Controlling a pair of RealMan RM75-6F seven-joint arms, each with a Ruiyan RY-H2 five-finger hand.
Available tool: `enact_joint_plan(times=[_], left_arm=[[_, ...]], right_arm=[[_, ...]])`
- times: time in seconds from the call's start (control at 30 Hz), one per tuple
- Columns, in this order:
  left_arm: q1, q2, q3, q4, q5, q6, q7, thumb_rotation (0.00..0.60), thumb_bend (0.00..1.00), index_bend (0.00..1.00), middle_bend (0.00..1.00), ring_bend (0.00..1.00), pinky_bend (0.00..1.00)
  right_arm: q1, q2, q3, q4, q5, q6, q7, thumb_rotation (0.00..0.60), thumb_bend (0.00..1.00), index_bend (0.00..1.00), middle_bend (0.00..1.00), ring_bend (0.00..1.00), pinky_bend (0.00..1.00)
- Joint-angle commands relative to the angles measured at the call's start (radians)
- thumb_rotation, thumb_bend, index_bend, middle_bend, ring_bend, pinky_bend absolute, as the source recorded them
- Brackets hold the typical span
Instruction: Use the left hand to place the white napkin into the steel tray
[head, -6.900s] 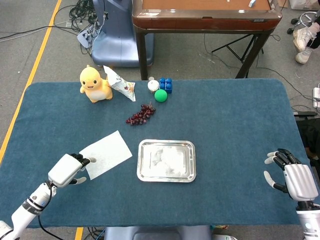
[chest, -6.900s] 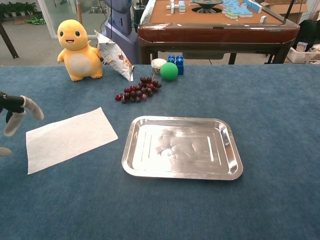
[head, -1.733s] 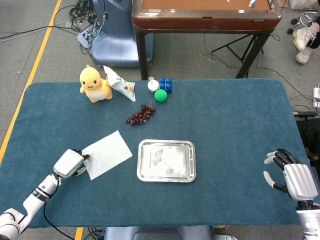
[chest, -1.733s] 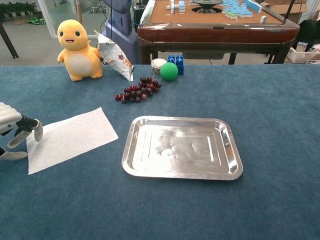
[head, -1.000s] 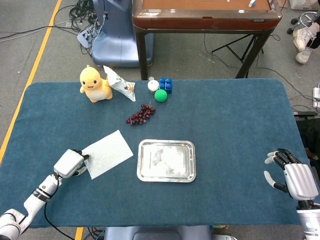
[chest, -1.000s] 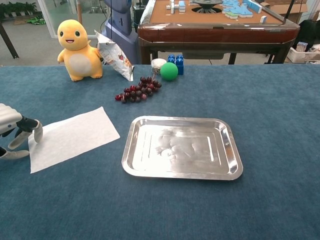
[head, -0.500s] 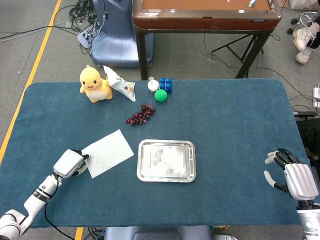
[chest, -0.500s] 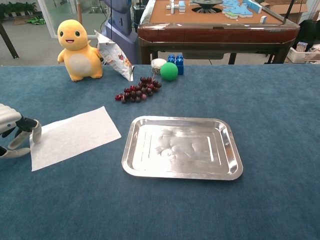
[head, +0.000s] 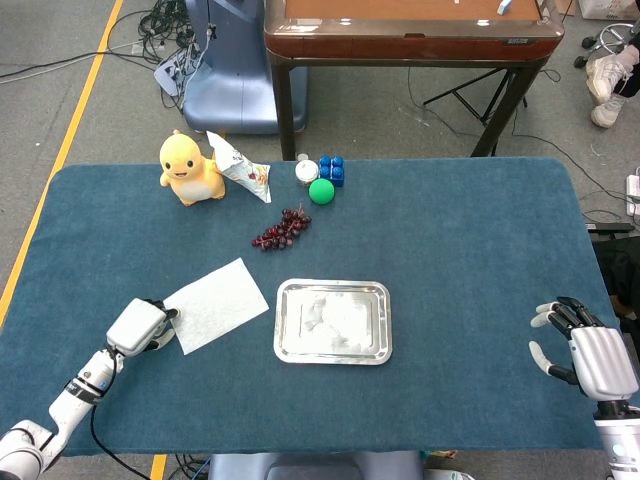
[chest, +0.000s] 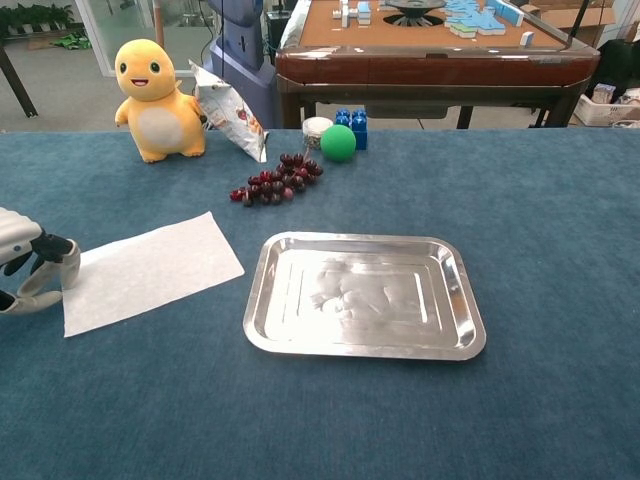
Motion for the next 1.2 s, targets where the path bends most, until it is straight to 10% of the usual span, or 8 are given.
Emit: enact_joint_plan(times=[0.03,1.2], left_arm=[[0.001,0.001,-0.001,-0.002,-0.002,-0.001,-0.004,0.6,0.37,0.57,0.77,0.58,0.65],[-0.009,0.119,-0.096,-0.25,-0.09,-0.013,-0.049,0.6,0.45,0.62,0.77,0.58,0.65]], right_arm=[[0.0,0.0,0.0,0.0,0.0,-0.001,-0.001,0.6,0.35,0.45,0.34,0.18,0.37],[-0.002,0.001,-0.002,-0.005,-0.008,0.008,-0.003,0.6,0.35,0.45,0.34,0.18,0.37]])
